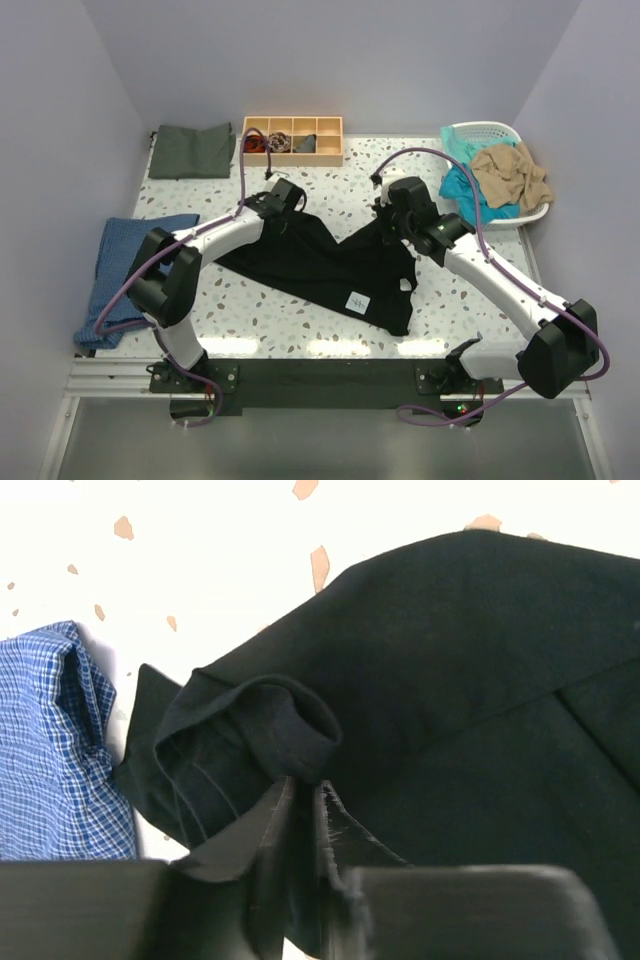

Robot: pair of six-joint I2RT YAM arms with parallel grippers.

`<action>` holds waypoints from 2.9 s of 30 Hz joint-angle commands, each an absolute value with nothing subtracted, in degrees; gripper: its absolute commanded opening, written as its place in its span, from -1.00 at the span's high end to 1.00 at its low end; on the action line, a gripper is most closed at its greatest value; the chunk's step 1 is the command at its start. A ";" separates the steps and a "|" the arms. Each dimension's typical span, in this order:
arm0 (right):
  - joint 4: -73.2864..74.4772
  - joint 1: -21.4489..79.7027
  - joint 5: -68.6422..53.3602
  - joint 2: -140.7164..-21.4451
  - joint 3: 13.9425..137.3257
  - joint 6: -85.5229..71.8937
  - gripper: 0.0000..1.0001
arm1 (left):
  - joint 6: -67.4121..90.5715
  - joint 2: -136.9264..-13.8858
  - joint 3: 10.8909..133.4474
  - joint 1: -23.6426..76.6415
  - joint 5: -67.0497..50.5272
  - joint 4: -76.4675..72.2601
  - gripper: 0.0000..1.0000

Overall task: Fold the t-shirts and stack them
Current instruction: Flatten the tshirt out

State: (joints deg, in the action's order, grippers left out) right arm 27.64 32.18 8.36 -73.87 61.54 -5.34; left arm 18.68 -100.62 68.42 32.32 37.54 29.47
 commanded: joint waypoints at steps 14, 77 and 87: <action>33.74 31.99 17.40 -60.75 66.61 -4.48 1.00 | 16.53 -78.86 78.39 24.71 33.14 29.71 1.00; 20.24 31.29 25.83 -59.40 60.56 -4.49 1.00 | 30.59 -60.44 65.75 22.85 31.10 24.64 1.00; 8.71 25.67 33.75 -82.78 66.08 -5.00 1.00 | 29.11 -84.27 63.28 21.01 40.60 6.52 1.00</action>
State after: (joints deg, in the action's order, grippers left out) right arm 17.85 29.41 28.82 -78.00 61.04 -3.51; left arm 30.04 -78.96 63.40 22.44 33.41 19.92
